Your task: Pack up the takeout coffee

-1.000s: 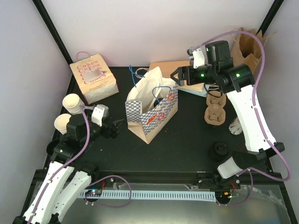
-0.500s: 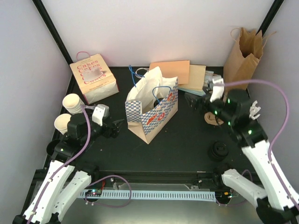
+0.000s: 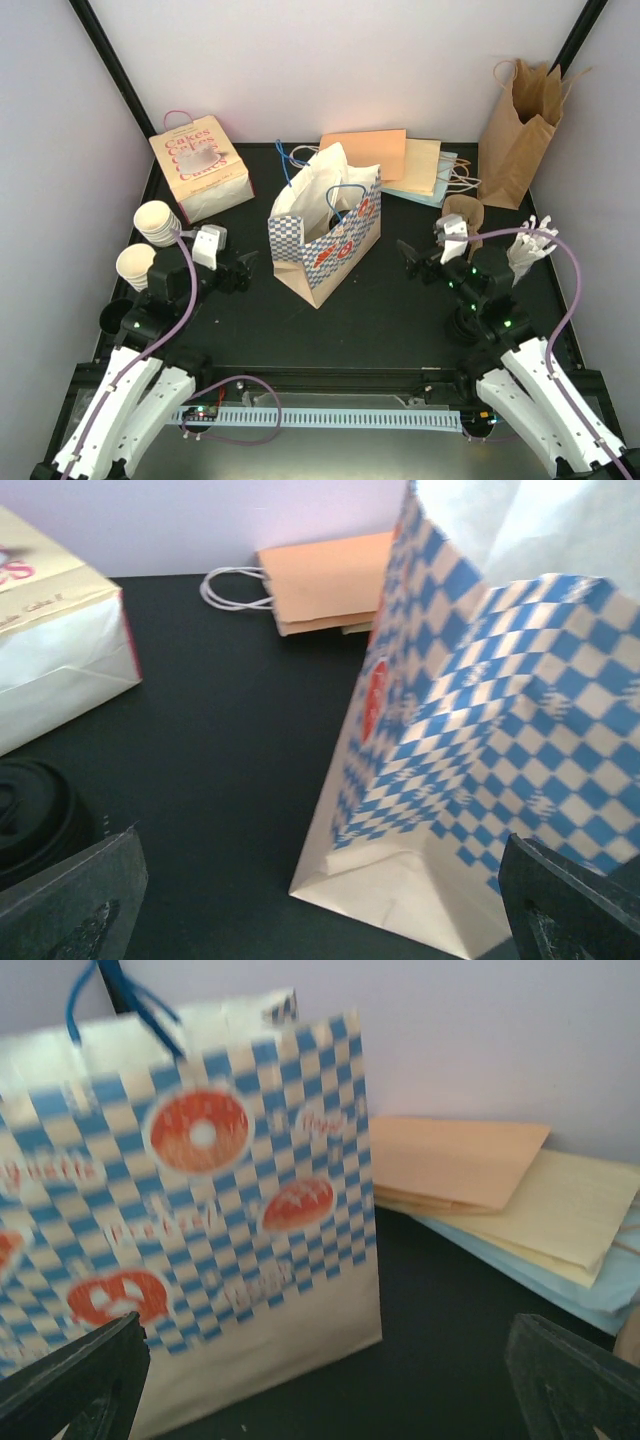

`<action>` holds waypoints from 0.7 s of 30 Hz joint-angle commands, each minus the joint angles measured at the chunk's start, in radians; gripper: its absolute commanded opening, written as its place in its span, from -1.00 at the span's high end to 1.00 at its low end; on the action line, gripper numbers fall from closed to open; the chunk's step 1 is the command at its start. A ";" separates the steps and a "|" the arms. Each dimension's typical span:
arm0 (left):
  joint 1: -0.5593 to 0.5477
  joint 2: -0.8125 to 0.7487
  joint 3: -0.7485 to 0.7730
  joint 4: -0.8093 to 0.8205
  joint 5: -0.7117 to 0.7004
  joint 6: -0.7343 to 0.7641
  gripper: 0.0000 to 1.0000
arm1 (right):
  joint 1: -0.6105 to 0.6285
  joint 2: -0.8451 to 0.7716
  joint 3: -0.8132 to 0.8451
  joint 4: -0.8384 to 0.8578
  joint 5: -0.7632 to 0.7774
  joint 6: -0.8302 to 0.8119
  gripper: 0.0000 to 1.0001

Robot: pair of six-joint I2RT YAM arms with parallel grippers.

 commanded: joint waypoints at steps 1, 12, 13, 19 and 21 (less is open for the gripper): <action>0.001 -0.037 -0.045 0.098 -0.157 -0.042 -0.98 | 0.004 -0.087 -0.126 0.137 -0.002 -0.127 -1.00; 0.002 0.084 -0.118 0.214 -0.450 -0.194 -0.97 | -0.051 -0.088 -0.309 0.395 0.161 -0.144 -0.99; 0.002 0.091 -0.128 0.235 -0.480 -0.180 -0.97 | -0.066 -0.067 -0.321 0.435 0.165 -0.139 -1.00; 0.002 0.088 -0.240 0.482 -0.587 0.001 -0.98 | -0.144 0.037 -0.446 0.753 0.260 -0.114 -0.99; 0.002 0.098 -0.300 0.614 -0.590 0.057 -0.97 | -0.163 0.078 -0.493 0.870 0.269 -0.142 -0.96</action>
